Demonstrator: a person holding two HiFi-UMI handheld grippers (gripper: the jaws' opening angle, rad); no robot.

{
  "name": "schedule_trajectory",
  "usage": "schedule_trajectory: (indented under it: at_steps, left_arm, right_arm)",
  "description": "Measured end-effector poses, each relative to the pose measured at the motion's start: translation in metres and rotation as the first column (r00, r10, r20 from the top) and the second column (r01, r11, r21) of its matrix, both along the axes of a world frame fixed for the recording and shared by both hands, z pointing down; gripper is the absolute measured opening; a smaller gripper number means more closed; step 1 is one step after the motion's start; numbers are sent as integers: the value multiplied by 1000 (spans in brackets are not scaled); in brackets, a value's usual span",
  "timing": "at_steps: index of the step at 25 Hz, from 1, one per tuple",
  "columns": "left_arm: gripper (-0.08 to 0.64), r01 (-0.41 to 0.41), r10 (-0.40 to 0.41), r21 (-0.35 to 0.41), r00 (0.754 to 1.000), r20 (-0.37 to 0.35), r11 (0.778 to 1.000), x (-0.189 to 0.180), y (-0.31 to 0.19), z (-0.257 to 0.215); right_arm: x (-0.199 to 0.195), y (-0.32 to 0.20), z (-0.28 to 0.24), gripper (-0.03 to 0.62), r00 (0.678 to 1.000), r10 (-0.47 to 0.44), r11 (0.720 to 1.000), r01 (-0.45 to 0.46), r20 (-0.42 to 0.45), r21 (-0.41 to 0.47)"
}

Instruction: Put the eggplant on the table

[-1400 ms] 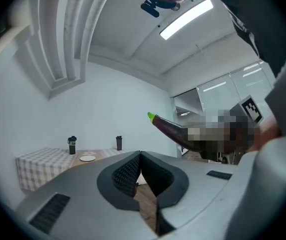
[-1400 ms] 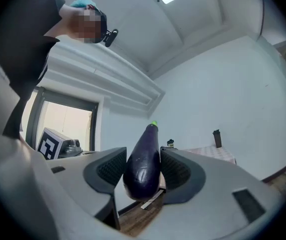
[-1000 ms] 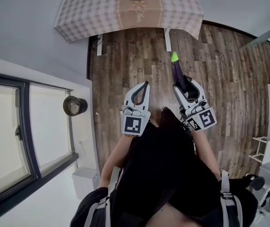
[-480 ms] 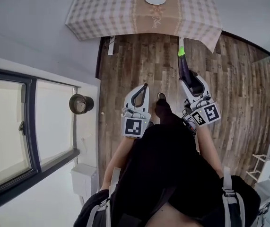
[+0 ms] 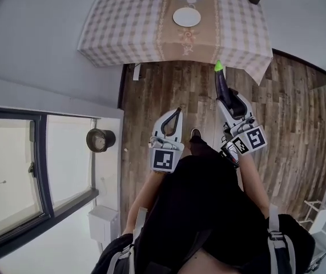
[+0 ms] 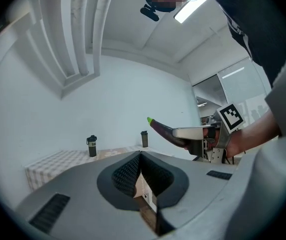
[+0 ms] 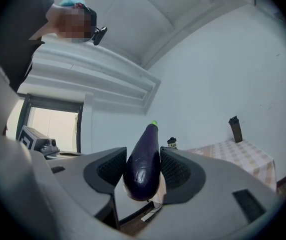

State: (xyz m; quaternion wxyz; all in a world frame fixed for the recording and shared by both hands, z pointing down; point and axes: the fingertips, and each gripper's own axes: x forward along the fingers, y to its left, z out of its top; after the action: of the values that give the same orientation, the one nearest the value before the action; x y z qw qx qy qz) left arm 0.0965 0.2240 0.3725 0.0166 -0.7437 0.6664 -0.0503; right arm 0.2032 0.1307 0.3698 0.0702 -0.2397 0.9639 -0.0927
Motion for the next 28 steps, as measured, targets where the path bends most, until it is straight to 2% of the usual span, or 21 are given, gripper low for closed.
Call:
schedule_trajectory:
  at_steps: [4, 8, 12, 15, 19, 24, 28]
  left_arm:
    - [-8, -4, 5, -33, 1000, 25, 999, 4, -38, 8]
    - [-8, 15, -15, -24, 1000, -2, 1000, 2, -67, 8]
    - [-8, 1, 0, -20, 1000, 15, 1000, -5, -95, 8]
    - [-8, -9, 9, -25, 1000, -4, 1000, -14, -118, 15]
    - [-8, -45, 44, -50, 999, -21, 998, -28, -157, 26]
    - [-8, -110, 110, 3, 994, 3, 994, -48, -215, 11]
    - [-8, -157, 157, -10, 987, -18, 988, -66, -253, 10]
  right_arm:
    - [4, -40, 8, 219, 1000, -4, 1000, 4, -3, -13]
    - [7, -71, 15, 219, 1000, 3, 1000, -3, -16, -21]
    - [8, -98, 20, 219, 1000, 20, 999, -21, -23, -31]
    - [3, -118, 28, 219, 998, 36, 999, -37, -44, -35]
    - [-3, -149, 29, 219, 996, 78, 996, -80, -50, -36]
    - [-17, -191, 25, 219, 990, 132, 990, -134, -48, -34]
    - [-34, -219, 21, 219, 983, 173, 984, -176, -59, -34]
